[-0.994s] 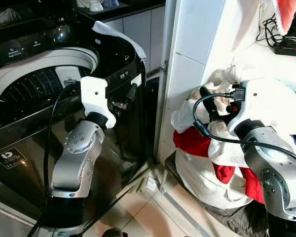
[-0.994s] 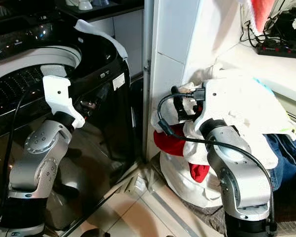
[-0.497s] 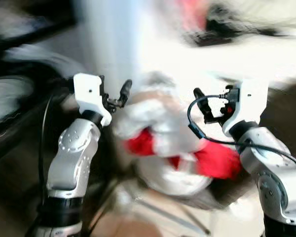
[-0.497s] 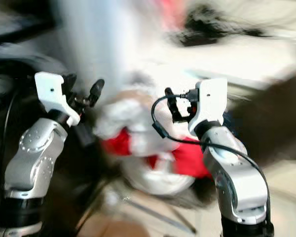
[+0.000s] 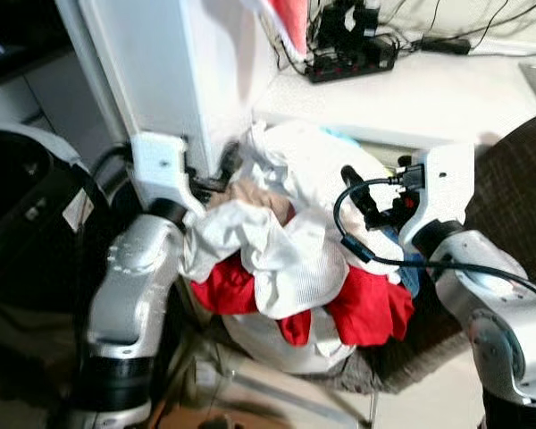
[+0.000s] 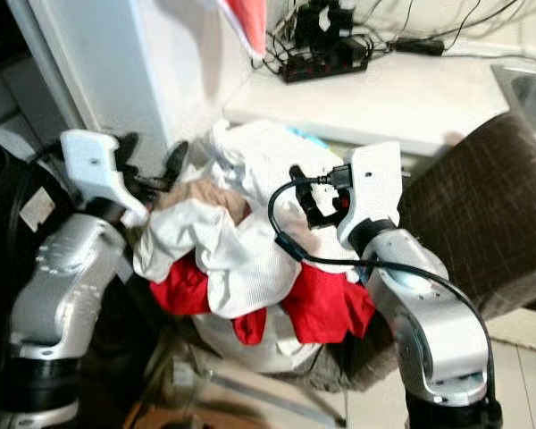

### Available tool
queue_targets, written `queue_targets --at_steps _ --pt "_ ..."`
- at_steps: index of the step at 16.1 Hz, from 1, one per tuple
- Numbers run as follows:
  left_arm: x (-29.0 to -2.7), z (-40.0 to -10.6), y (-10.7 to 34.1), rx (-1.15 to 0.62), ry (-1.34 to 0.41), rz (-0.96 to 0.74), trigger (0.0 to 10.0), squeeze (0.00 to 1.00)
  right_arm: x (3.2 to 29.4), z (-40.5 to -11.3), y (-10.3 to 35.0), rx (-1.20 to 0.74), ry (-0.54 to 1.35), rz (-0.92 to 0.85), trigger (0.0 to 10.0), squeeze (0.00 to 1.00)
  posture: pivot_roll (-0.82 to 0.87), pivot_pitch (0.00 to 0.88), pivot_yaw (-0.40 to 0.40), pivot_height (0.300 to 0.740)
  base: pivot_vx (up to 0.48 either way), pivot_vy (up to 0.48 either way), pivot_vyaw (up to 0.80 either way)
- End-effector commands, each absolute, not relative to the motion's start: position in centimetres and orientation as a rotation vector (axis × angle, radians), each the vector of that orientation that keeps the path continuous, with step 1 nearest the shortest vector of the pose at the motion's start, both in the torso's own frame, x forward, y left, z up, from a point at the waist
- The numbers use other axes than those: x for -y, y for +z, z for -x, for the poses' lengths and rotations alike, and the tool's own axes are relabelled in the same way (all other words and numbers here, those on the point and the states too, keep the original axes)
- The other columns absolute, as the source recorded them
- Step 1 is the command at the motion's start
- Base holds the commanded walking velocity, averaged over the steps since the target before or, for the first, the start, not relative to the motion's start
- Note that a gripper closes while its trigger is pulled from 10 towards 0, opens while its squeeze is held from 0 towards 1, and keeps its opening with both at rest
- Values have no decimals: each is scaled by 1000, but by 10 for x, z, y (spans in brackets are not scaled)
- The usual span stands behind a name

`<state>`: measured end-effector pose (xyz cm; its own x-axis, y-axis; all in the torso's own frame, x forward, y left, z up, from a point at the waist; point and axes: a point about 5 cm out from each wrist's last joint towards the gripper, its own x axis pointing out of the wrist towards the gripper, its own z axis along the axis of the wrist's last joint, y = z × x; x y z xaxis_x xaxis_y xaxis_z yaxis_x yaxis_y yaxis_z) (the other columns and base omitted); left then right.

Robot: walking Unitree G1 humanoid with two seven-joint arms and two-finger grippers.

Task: Clothes washing

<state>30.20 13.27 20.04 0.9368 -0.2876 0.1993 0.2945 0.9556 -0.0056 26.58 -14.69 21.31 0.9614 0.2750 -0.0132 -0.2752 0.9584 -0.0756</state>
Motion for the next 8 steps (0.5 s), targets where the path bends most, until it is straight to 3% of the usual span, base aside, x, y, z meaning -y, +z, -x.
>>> queue_targets --at_steps 1,4,8 --pt "-137 -301 202 204 -281 15 10000 0 144 -267 214 -11 301 97 10000 0 22 0 16 740 0 274 0" --pt "-137 -301 201 201 -284 3 10000 0 145 -267 212 -17 302 118 10000 0 19 0 22 740 0 305 654" --pt "-131 -300 202 209 -314 -2 10000 0 150 -267 213 -5 275 94 10000 0 14 0 29 740 0 355 0"
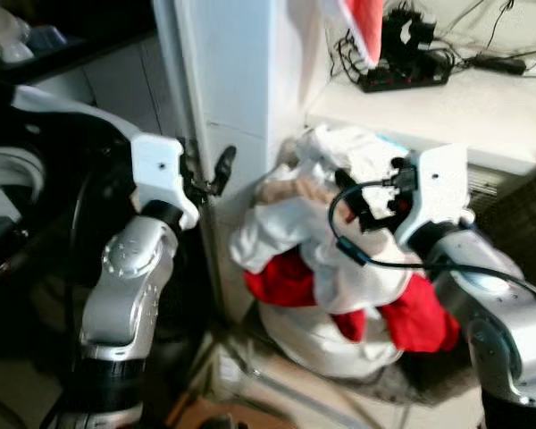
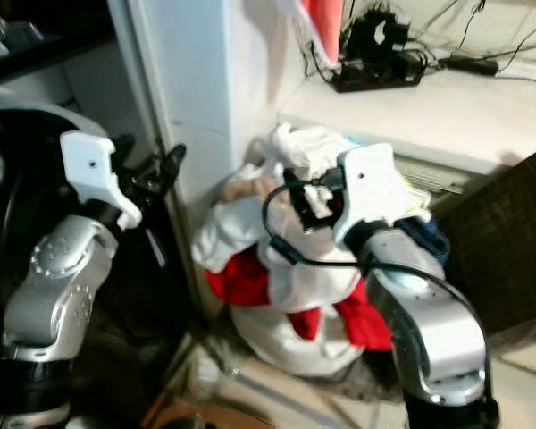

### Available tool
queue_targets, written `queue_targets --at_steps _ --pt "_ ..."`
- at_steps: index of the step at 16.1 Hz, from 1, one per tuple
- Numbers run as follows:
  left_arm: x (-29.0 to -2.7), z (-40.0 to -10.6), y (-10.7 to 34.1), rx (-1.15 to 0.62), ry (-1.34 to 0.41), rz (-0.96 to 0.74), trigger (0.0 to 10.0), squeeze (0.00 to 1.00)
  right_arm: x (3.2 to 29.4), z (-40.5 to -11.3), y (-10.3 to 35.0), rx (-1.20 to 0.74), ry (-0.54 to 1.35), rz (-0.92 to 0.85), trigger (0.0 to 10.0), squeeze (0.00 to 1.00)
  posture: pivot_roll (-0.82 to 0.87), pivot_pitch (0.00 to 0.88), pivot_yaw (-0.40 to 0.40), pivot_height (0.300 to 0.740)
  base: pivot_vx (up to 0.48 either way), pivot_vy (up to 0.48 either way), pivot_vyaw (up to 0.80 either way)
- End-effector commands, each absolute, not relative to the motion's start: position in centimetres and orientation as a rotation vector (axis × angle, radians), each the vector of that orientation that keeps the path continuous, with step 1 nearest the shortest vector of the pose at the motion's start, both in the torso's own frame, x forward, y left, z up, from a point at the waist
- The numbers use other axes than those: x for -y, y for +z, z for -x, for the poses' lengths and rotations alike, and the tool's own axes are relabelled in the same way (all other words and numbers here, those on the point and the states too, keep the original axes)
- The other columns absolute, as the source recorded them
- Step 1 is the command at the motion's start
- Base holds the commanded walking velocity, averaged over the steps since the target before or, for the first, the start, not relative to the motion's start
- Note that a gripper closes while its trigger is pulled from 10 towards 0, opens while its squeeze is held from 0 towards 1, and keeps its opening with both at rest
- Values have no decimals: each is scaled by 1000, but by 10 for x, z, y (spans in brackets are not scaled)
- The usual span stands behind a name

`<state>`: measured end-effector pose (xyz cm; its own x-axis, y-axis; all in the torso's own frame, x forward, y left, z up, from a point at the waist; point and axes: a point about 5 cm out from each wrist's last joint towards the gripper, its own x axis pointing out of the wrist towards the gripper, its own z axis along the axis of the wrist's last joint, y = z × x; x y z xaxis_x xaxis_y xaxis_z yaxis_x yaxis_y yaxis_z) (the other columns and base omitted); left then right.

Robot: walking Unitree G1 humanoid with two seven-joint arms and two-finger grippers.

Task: Clothes washing

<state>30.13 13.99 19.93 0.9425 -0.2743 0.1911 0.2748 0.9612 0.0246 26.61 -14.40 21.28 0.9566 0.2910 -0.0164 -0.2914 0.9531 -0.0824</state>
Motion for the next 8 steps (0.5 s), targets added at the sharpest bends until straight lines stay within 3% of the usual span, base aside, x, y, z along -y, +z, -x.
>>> queue_targets --at_steps 1,3,5,8 --pt "-131 -300 202 211 -304 -16 10000 0 149 -267 213 -1 280 91 10000 0 15 0 29 740 0 266 0" --pt "-130 -300 204 223 -284 -108 10000 0 147 -266 214 4 290 92 10000 0 18 0 29 740 0 -480 0" --pt "-130 -300 200 194 -289 -36 10000 0 147 -267 214 6 291 88 10000 0 18 0 29 740 0 -435 0" --pt "-129 -302 198 175 -278 -23 10000 0 151 -268 214 7 275 86 10000 0 18 0 28 740 0 0 0"
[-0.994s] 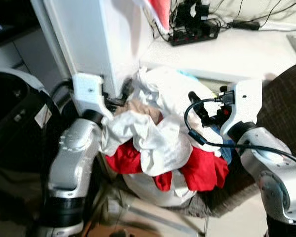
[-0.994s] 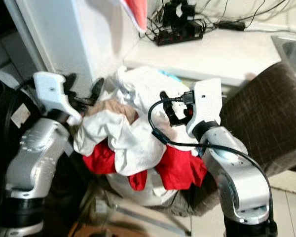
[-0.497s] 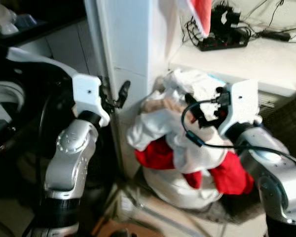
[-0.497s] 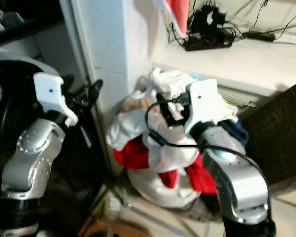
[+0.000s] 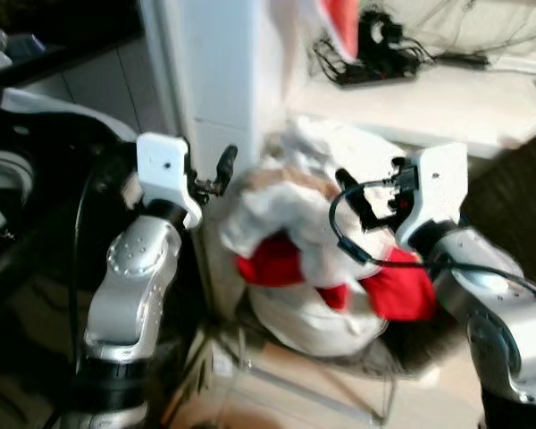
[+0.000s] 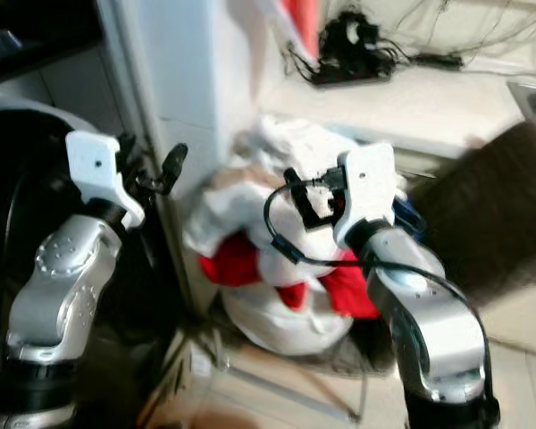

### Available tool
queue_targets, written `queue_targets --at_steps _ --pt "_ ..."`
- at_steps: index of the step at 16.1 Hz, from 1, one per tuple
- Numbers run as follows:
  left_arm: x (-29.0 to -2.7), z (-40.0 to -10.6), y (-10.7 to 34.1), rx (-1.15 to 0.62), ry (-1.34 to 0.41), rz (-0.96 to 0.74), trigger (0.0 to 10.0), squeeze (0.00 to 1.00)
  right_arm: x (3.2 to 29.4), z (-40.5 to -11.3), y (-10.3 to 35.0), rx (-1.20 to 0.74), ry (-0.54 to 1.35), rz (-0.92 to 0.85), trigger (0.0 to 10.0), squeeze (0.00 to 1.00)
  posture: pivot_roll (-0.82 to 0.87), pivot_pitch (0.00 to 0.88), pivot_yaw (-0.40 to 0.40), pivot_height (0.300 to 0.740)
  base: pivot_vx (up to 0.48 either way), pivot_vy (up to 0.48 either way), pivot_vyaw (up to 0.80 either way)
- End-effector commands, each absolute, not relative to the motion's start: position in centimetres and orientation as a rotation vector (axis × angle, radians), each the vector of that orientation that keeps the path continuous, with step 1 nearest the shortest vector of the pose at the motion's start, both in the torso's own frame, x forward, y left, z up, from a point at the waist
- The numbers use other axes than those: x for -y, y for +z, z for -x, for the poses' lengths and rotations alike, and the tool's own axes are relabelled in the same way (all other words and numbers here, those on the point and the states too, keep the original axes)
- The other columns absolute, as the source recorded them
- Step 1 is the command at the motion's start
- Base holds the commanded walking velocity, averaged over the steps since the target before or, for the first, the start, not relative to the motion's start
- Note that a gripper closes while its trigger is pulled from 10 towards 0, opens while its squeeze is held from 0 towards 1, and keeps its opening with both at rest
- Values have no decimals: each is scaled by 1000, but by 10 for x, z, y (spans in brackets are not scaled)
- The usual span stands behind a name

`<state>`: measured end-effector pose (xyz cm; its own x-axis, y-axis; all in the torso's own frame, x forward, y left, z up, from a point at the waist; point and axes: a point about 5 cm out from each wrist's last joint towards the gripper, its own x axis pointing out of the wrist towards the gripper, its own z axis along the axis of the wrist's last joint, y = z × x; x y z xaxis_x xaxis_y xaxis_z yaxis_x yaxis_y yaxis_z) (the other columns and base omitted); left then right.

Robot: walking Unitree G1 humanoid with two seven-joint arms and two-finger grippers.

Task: Clothes washing

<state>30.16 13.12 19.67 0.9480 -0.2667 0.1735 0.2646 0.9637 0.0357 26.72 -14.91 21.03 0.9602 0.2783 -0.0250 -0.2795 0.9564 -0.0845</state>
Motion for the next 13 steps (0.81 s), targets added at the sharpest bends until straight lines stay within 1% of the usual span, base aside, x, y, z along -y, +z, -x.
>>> queue_targets --at_steps 1,4,5,8,12,13 --pt "-127 -301 198 177 -287 -27 10000 0 151 -268 214 7 271 86 10000 0 18 0 28 740 0 0 0" --pt "-124 -300 197 175 -304 -32 10000 0 154 -268 214 2 257 85 10000 0 14 0 31 740 0 0 0" --pt "-125 -300 196 174 -298 -66 10000 0 154 -268 214 1 265 109 10000 0 12 0 32 740 0 0 0" --pt "-124 -302 196 173 -285 -82 10000 0 152 -269 214 2 265 131 10000 0 12 0 31 740 0 0 725" --pt "-123 -301 195 170 -279 -90 10000 0 151 -270 214 8 275 135 10000 0 13 0 30 740 0 -261 800" --pt "-125 -302 195 162 -266 -35 10000 0 149 -270 215 8 288 138 10000 0 16 0 27 740 0 0 800"
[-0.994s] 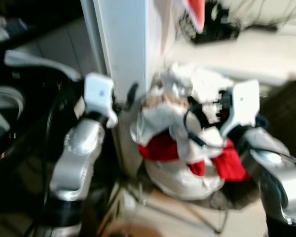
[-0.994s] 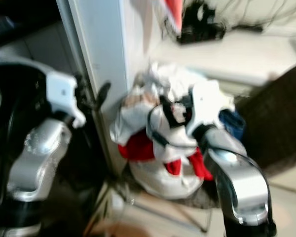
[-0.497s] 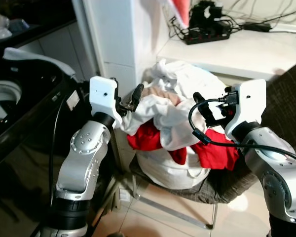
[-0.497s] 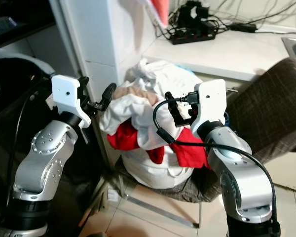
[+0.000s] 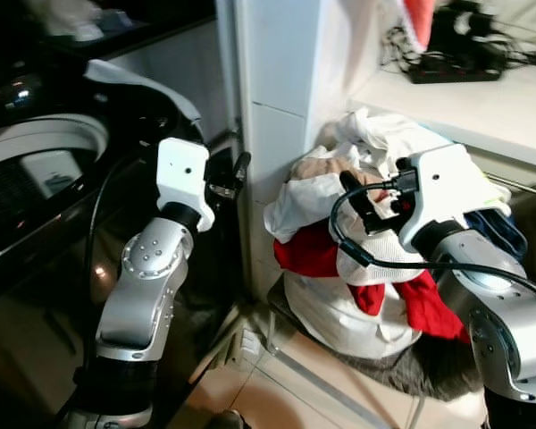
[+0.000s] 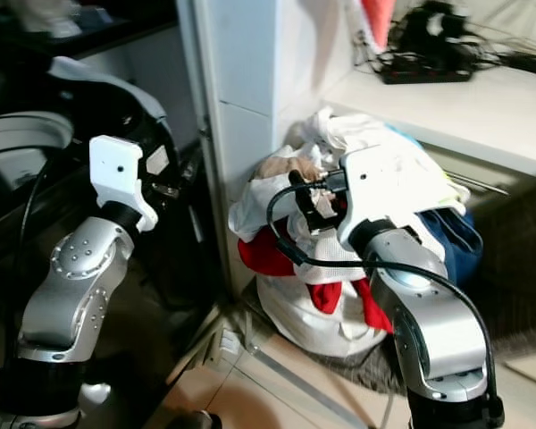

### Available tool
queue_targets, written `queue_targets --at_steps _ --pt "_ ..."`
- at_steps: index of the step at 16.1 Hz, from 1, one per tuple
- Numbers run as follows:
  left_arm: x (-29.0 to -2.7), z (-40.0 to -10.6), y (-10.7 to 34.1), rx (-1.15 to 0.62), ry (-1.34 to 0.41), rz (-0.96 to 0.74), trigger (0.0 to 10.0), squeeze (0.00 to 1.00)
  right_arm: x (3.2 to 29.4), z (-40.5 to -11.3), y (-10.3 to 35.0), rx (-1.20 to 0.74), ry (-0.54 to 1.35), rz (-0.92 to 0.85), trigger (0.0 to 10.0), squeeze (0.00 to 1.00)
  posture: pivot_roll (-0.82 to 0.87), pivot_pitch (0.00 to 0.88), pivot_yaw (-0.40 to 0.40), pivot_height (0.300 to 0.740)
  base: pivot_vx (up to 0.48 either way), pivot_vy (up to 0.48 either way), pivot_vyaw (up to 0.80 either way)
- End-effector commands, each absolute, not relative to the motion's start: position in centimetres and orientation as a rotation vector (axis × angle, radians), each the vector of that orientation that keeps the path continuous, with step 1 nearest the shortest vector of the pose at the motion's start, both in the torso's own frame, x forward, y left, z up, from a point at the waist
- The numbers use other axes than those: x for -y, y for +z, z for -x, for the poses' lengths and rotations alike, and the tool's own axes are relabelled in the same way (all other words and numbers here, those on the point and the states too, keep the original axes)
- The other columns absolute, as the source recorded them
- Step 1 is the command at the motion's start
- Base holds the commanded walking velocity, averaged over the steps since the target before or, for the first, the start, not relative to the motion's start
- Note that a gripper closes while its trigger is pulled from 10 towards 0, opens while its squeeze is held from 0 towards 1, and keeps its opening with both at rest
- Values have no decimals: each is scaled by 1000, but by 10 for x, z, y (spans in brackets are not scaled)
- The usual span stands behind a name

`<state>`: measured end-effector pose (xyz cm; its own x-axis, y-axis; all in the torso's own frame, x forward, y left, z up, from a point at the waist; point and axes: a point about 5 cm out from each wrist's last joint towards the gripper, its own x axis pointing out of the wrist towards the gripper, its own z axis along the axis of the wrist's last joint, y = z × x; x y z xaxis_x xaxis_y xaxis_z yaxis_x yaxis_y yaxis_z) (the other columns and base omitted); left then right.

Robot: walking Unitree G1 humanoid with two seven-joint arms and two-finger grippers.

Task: Clothes washing

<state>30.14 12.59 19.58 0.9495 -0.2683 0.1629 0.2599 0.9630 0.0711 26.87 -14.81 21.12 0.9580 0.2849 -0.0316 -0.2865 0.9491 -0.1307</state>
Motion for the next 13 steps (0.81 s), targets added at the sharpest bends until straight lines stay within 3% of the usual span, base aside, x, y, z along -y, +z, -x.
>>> queue_targets --at_steps 1,5,9,13 --pt "-126 -302 195 151 -265 -8 10000 0 149 -270 215 8 291 138 10000 0 18 0 26 740 0 0 800" --pt "-127 -302 197 167 -276 -27 10000 0 140 -268 212 0 342 148 10000 0 21 0 27 740 0 0 800" --pt "-129 -302 199 165 -271 -14 10000 0 137 -265 210 -2 376 161 10000 0 21 0 30 740 290 0 738" --pt "-126 -301 198 161 -296 14 10000 0 144 -269 211 -1 301 114 10000 0 14 0 36 740 61 0 0"
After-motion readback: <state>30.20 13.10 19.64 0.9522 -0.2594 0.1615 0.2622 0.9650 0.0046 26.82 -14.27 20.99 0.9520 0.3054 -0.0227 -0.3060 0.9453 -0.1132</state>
